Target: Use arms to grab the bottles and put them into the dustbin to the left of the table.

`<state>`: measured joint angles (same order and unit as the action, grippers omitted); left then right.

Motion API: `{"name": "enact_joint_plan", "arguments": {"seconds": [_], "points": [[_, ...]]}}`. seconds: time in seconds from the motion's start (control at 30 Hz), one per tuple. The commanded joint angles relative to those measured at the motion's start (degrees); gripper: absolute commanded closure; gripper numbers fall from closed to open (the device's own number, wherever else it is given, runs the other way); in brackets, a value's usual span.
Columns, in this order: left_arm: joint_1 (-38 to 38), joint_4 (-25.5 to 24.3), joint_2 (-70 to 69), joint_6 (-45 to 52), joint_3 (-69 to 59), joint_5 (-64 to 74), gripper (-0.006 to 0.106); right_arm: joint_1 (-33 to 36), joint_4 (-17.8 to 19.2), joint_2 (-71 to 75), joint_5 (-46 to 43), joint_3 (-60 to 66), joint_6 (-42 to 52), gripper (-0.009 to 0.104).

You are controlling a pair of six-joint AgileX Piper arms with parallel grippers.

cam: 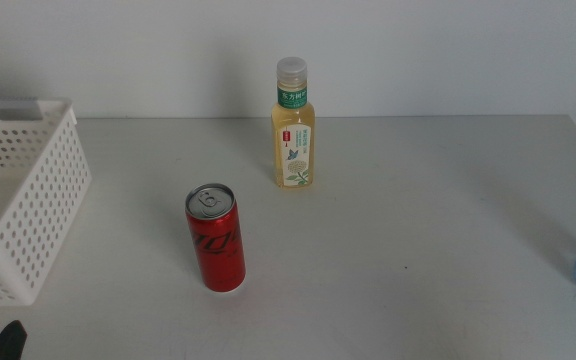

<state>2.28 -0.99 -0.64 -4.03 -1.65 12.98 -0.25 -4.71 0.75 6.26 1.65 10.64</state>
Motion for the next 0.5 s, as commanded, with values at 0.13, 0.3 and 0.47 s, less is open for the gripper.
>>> {"name": "enact_joint_plan", "arguments": {"seconds": [0.13, 0.3, 0.47], "points": [[3.57, 0.21, 3.63, -0.45, -0.04, -8.08, 0.007, -0.29, 0.3, 1.23, -4.28, -0.57, 0.7, 0.03], [11.88, 0.21, 15.38, -0.45, -0.04, -19.36, 0.007, -0.29, 0.3, 1.23, -4.28, -0.57, 0.7, 0.03], [18.72, 0.26, 30.46, -0.39, -0.04, -32.07, 0.007, -0.29, 0.3, 1.23, -4.28, -0.57, 0.7, 0.03]]}}
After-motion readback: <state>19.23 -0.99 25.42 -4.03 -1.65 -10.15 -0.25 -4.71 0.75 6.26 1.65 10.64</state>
